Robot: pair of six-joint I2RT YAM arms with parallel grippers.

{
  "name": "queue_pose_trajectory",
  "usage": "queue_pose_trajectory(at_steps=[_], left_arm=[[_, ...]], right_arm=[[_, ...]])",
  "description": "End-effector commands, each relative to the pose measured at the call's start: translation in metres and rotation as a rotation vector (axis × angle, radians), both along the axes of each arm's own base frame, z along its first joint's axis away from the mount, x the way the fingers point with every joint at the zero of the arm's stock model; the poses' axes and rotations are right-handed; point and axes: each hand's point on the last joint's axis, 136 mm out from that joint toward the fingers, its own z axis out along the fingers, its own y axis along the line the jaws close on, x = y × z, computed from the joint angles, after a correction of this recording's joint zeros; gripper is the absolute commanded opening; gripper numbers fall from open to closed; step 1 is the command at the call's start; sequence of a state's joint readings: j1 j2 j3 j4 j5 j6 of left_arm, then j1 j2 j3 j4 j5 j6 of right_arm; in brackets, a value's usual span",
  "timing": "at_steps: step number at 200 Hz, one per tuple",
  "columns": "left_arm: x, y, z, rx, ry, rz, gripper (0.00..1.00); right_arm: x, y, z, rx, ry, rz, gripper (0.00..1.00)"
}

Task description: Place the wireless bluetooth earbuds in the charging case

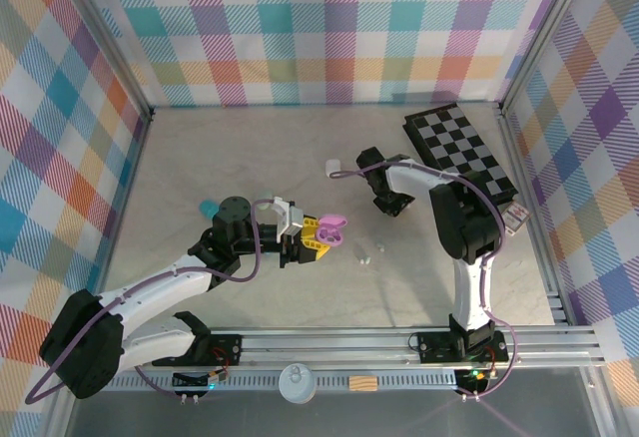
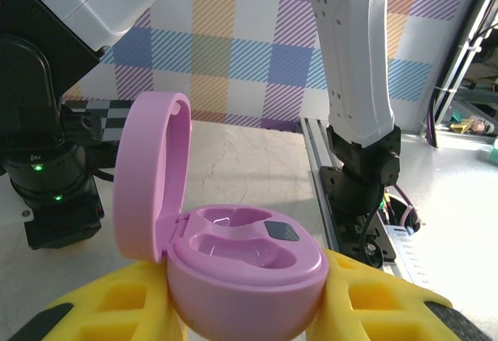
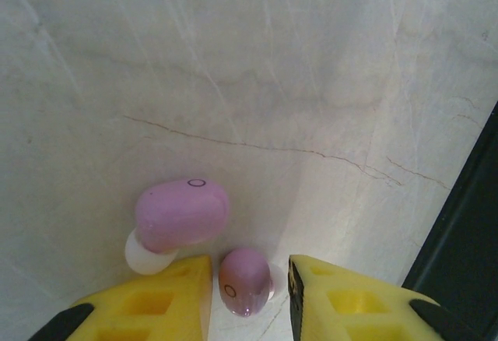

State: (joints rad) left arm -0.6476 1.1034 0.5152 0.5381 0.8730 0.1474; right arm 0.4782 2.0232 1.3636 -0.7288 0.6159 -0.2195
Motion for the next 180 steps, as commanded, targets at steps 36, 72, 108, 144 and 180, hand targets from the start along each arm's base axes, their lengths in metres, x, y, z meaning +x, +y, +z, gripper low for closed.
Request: queue_pose_trajectory(at_steps=[36, 72, 108, 144, 180], left_arm=[[-0.008, -0.001, 0.009, -0.015, -0.039, -0.027, 0.2], [-0.009, 0.0, 0.009, -0.016, -0.04, -0.026, 0.2], [-0.01, 0.001, 0.009, -0.014, -0.04, -0.024, 0.2], [-0.01, 0.001, 0.009, -0.012, -0.041, -0.023, 0.2], [-0.01, 0.001, 0.009, -0.012, -0.04, -0.025, 0.2]], right_arm=[[0.011, -0.007, 0.008, -0.067, -0.046, -0.015, 0.28], [0.012, -0.007, 0.004, -0.075, -0.033, -0.011, 0.28], [0.01, -0.011, -0.001, -0.082, -0.018, -0.023, 0.32], [0.01, -0.013, -0.002, -0.07, -0.011, -0.04, 0.33], [0.009, -0.013, -0.007, -0.068, 0.01, -0.043, 0.3]])
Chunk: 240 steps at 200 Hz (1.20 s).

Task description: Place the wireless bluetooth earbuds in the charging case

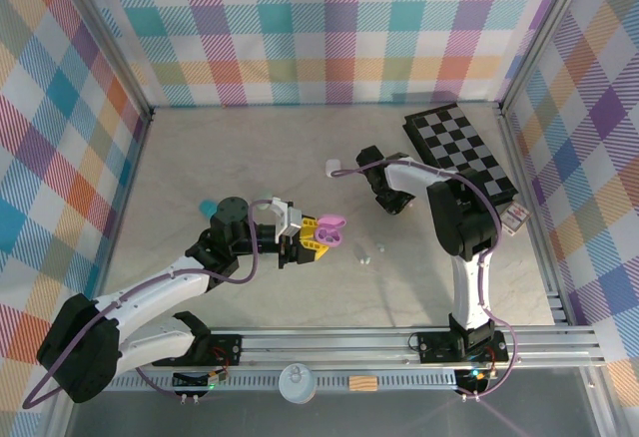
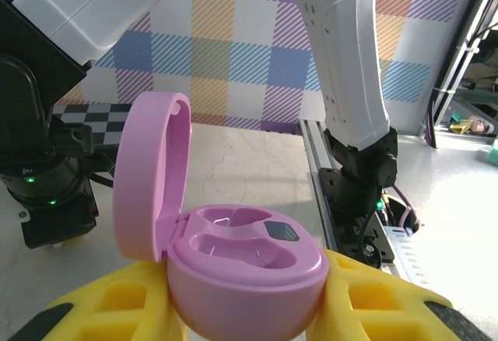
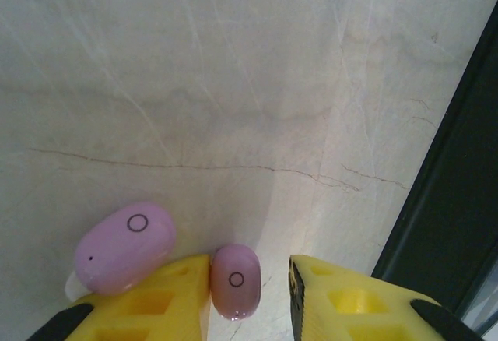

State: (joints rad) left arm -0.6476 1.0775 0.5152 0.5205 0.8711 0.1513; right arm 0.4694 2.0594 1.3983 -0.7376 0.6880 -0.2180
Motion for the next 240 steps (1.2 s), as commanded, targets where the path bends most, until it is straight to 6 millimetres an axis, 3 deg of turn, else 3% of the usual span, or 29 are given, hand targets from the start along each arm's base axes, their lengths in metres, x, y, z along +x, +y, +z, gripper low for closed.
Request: queue_pose_trajectory(at_steps=[1, 59, 127, 186, 240], left_arm=[[-0.007, -0.001, 0.005, -0.007, -0.029, -0.027, 0.2], [-0.007, 0.0, 0.003, -0.004, -0.029, -0.022, 0.2], [-0.006, -0.002, 0.002, -0.008, -0.028, -0.018, 0.2], [-0.004, -0.001, 0.001, -0.005, -0.026, -0.01, 0.2], [-0.003, -0.002, -0.001, -0.005, -0.025, -0.009, 0.2]], right_arm=[[-0.002, -0.002, -0.009, 0.001, 0.035, -0.028, 0.3], [-0.004, -0.001, -0.009, 0.014, 0.046, -0.037, 0.23], [0.0, 0.017, 0.028, 0.194, -0.076, -0.089, 0.19], [-0.014, 0.029, 0.063, 0.525, -0.263, -0.48, 0.2], [-0.031, 0.05, 0.072, 0.784, -0.189, -0.67, 0.19]])
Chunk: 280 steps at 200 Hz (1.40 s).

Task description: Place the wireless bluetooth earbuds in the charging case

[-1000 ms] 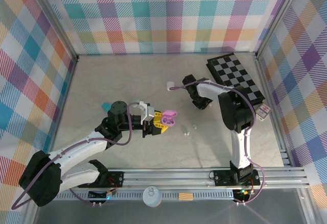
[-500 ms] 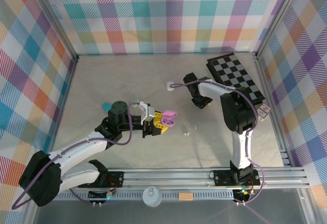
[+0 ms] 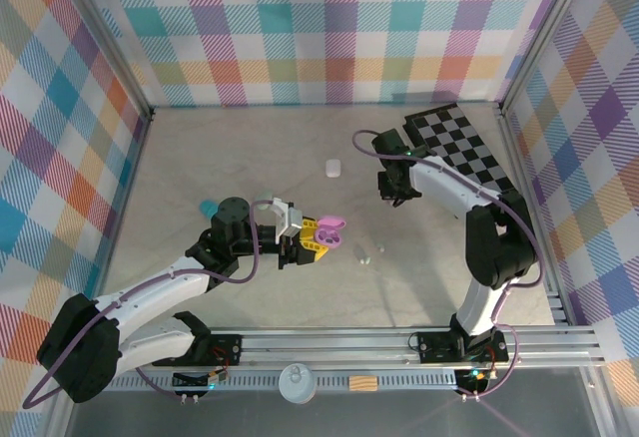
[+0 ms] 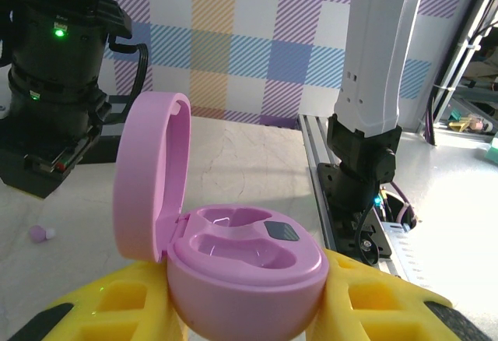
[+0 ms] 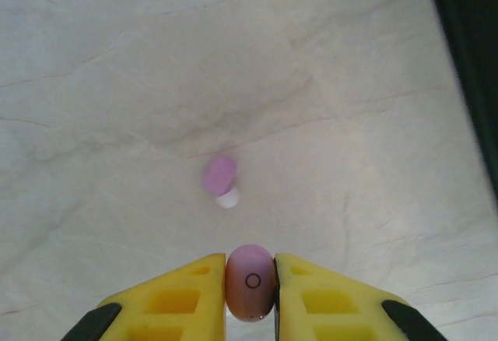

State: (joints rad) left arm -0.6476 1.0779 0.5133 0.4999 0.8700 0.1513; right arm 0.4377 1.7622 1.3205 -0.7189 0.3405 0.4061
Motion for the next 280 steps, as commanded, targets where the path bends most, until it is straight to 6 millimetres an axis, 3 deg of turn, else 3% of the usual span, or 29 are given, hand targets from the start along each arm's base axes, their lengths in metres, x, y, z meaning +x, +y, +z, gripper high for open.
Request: queue_pose_trajectory(at_steps=[1, 44, 83, 110, 159, 199, 234, 280], left_arm=[[-0.003, -0.002, 0.004, -0.019, -0.043, -0.009, 0.2], [0.003, -0.005, -0.002, -0.02, -0.046, 0.007, 0.2], [0.019, -0.007, -0.008, -0.018, -0.059, 0.067, 0.2], [0.036, -0.006, -0.005, -0.046, -0.075, 0.117, 0.2], [0.06, -0.014, 0.005, -0.105, -0.064, 0.126, 0.19], [0.08, -0.012, 0.013, -0.147, -0.049, 0.182, 0.19], [0.082, -0.016, 0.019, -0.159, -0.029, 0.157, 0.19], [0.074, -0.018, 0.03, -0.185, -0.001, 0.106, 0.18]], right_arm=[[-0.012, 0.013, 0.006, 0.197, 0.034, -0.109, 0.19], [-0.018, 0.013, 0.018, 0.227, 0.026, -0.099, 0.19], [-0.031, 0.018, 0.041, 0.273, 0.002, -0.046, 0.21], [-0.041, 0.034, 0.068, 0.304, -0.058, 0.068, 0.22], [-0.07, 0.083, 0.132, 0.495, -0.202, 0.388, 0.21], [-0.1, 0.097, 0.174, 0.62, -0.286, 0.559, 0.21], [-0.128, 0.113, 0.189, 0.735, -0.341, 0.735, 0.22], [-0.143, 0.127, 0.193, 0.775, -0.345, 0.88, 0.2]])
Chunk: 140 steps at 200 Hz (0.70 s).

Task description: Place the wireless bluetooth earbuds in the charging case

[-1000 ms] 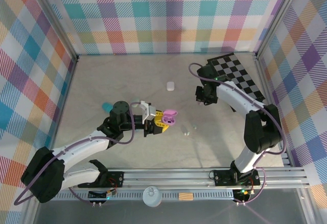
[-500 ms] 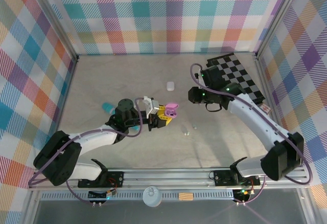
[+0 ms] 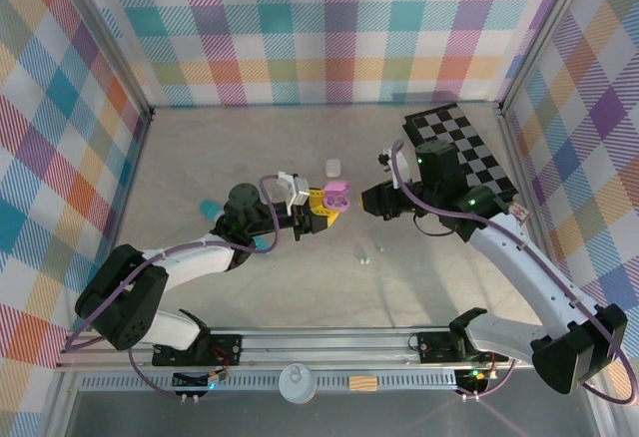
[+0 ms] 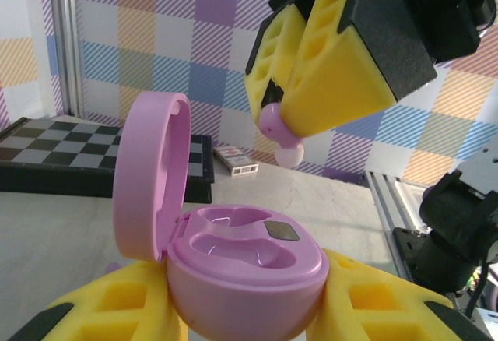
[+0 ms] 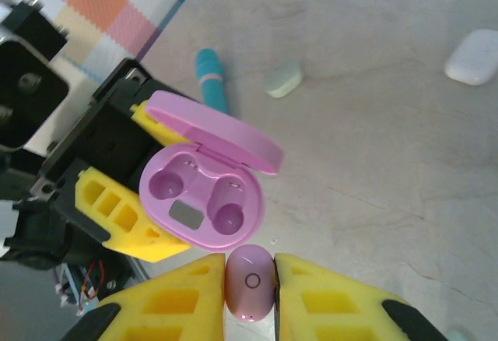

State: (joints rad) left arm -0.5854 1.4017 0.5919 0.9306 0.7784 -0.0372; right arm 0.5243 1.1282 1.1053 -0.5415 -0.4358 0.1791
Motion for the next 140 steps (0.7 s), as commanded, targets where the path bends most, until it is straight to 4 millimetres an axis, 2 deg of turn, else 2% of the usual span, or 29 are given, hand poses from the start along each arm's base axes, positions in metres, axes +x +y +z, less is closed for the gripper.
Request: queue_pose_trajectory(at_steps=[1, 33, 68, 118, 140], left_arm=[[-0.006, -0.001, 0.024, -0.055, -0.041, -0.053, 0.18], [-0.013, -0.002, 0.026, -0.056, -0.038, -0.092, 0.18], [-0.017, -0.001, 0.031, -0.068, -0.041, -0.106, 0.18], [-0.019, 0.0, 0.037, -0.077, -0.054, -0.105, 0.18], [-0.02, -0.001, 0.034, -0.073, -0.045, -0.12, 0.18]], right_arm=[[-0.01, 0.016, 0.015, 0.056, -0.079, 0.134, 0.2], [-0.01, 0.024, 0.019, 0.066, -0.1, 0.169, 0.2], [-0.005, 0.03, 0.014, 0.048, -0.098, 0.187, 0.2], [-0.002, 0.031, 0.004, 0.026, -0.077, 0.186, 0.2], [0.001, 0.032, 0.007, 0.035, -0.085, 0.175, 0.19]])
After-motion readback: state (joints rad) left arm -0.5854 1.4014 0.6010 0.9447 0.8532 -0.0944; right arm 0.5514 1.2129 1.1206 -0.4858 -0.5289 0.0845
